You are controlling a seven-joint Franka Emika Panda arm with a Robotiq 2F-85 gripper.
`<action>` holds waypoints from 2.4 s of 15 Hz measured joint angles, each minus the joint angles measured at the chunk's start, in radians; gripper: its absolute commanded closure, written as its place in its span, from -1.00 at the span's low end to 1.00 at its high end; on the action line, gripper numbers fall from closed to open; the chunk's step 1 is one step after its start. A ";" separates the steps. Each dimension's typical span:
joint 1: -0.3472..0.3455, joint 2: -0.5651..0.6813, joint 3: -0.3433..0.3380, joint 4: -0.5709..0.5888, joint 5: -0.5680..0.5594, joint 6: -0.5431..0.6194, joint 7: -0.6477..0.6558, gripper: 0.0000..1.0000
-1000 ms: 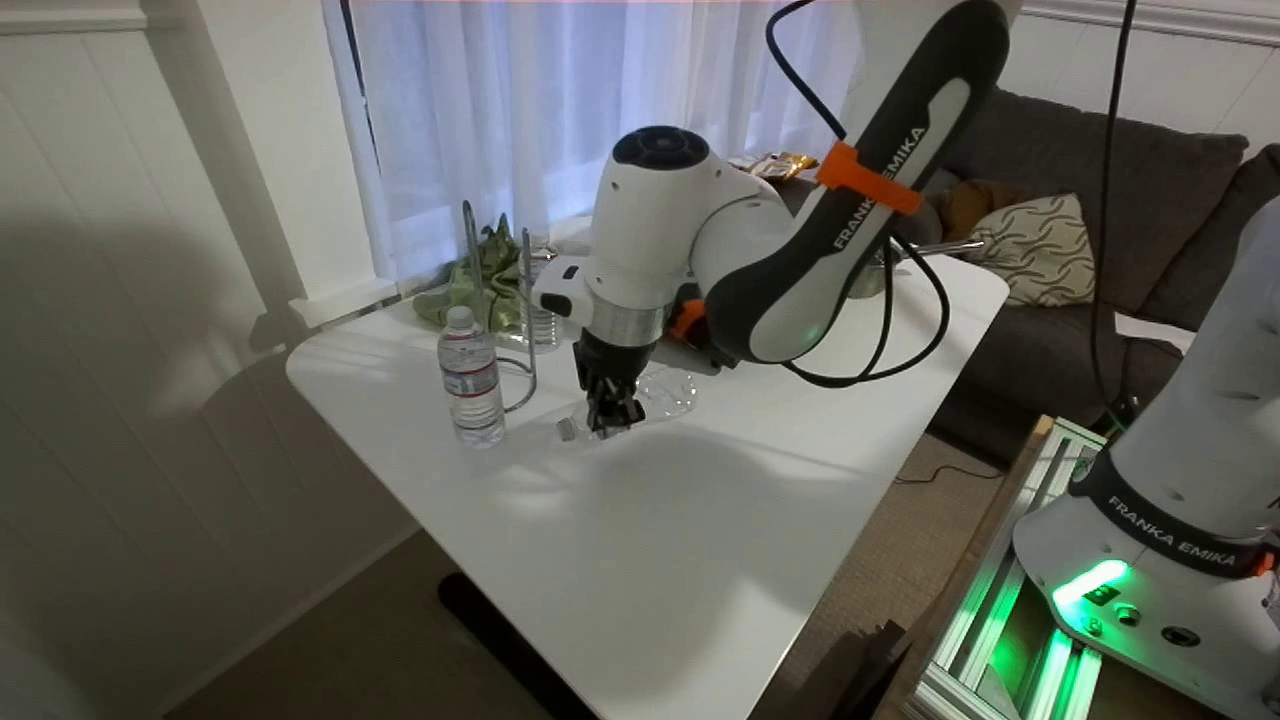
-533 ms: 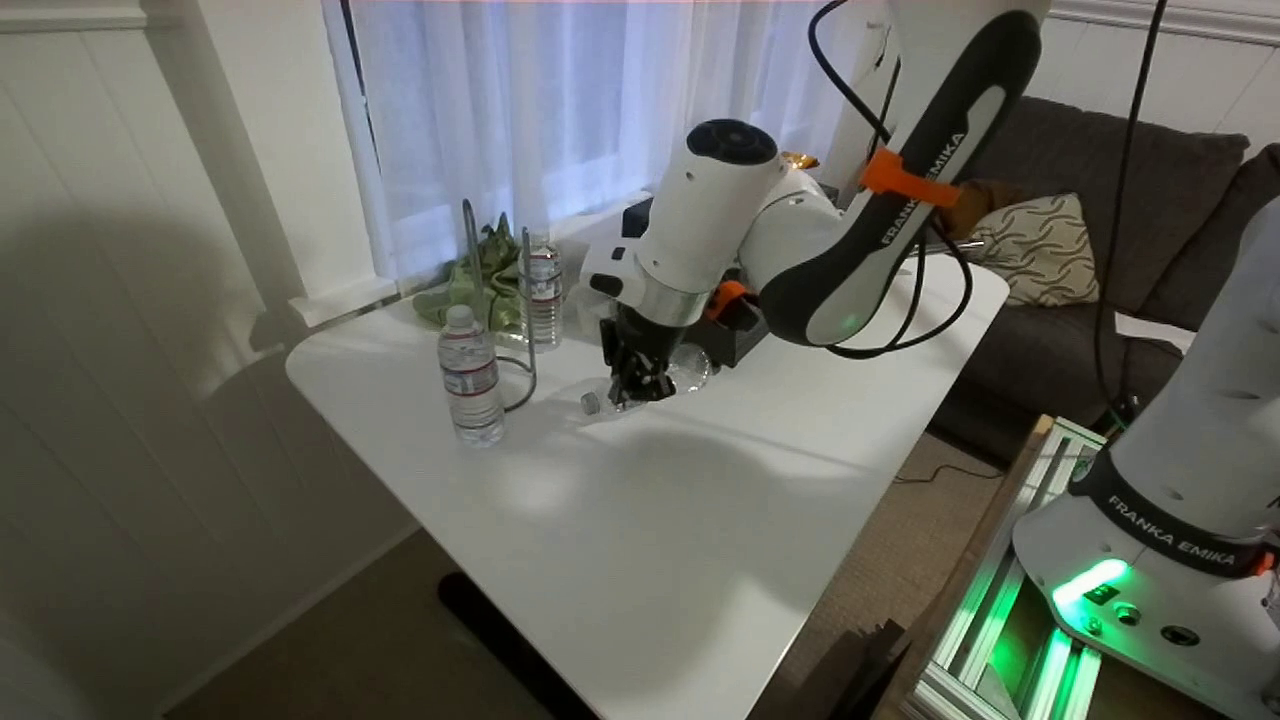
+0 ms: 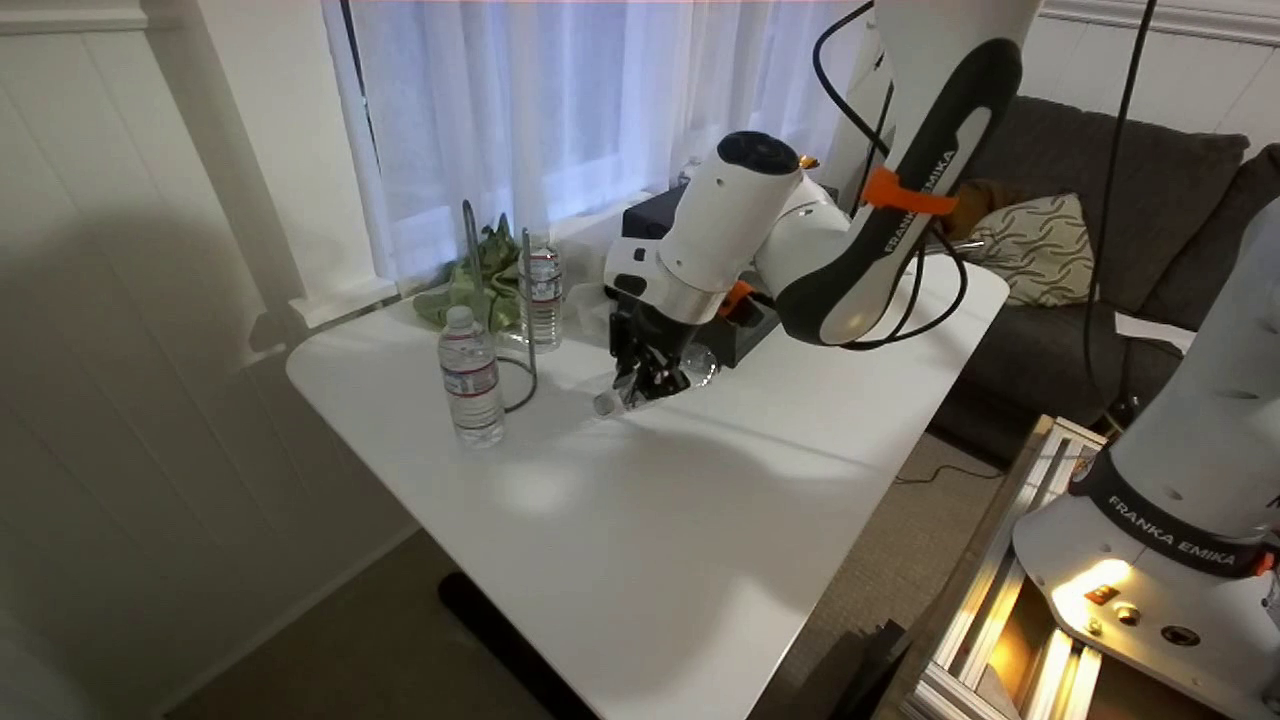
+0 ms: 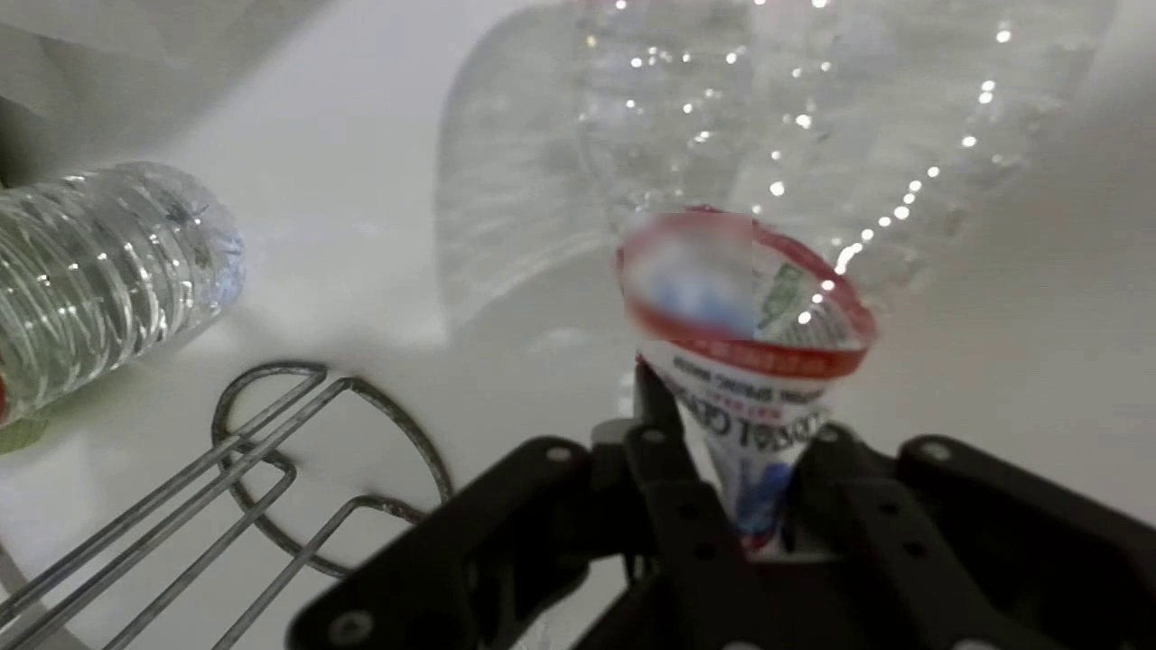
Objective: Squeeze the water bottle on the counter
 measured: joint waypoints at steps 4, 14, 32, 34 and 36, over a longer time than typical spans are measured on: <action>-0.037 -0.006 0.035 -0.052 0.000 0.005 -0.004 -0.70; -0.070 -0.144 0.086 -0.171 0.000 -0.009 0.000 -1.00; -0.070 -0.212 0.055 -0.187 0.001 -0.017 0.006 -1.00; -0.070 -0.212 0.055 -0.187 0.001 -0.017 0.006 -1.00; -0.070 -0.212 0.055 -0.187 0.001 -0.017 0.006 -1.00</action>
